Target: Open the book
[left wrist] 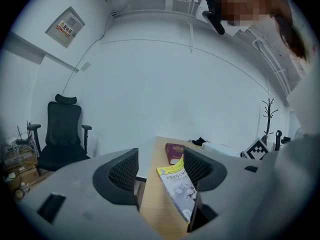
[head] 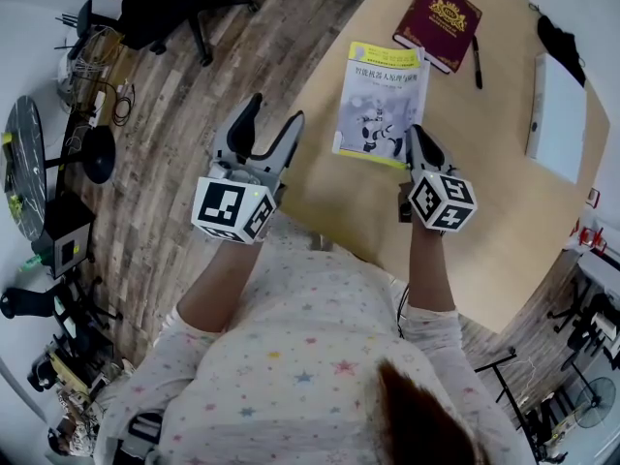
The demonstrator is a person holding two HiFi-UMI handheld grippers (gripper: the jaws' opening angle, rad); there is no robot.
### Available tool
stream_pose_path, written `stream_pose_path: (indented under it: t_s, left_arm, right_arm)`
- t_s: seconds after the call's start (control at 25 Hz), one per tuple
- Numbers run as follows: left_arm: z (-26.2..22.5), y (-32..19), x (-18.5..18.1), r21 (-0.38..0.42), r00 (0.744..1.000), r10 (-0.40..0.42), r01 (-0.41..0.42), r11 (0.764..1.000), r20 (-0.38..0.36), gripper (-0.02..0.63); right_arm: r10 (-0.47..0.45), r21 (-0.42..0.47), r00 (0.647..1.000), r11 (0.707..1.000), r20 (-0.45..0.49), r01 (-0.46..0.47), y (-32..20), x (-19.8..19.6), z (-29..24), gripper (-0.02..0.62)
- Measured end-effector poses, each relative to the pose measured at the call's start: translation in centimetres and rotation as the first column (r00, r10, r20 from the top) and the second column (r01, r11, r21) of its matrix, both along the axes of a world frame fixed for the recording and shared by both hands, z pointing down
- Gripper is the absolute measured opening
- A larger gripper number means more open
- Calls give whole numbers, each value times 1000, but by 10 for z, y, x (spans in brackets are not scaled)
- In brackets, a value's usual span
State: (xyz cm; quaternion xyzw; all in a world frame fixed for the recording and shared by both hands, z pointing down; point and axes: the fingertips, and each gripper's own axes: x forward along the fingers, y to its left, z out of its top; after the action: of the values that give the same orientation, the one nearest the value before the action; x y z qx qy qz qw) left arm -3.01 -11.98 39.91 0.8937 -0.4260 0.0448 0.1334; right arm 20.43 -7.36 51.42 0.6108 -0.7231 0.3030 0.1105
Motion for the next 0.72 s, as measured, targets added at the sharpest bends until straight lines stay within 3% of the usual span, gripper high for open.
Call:
stream_pose_path:
  t_s: [0.72]
  left_arm:
    - [-12,-3,-32,26,999,-41,41,999,-5,259]
  right_arm:
    - [-244,80,957,969,157,234,-15,-87,-28,5]
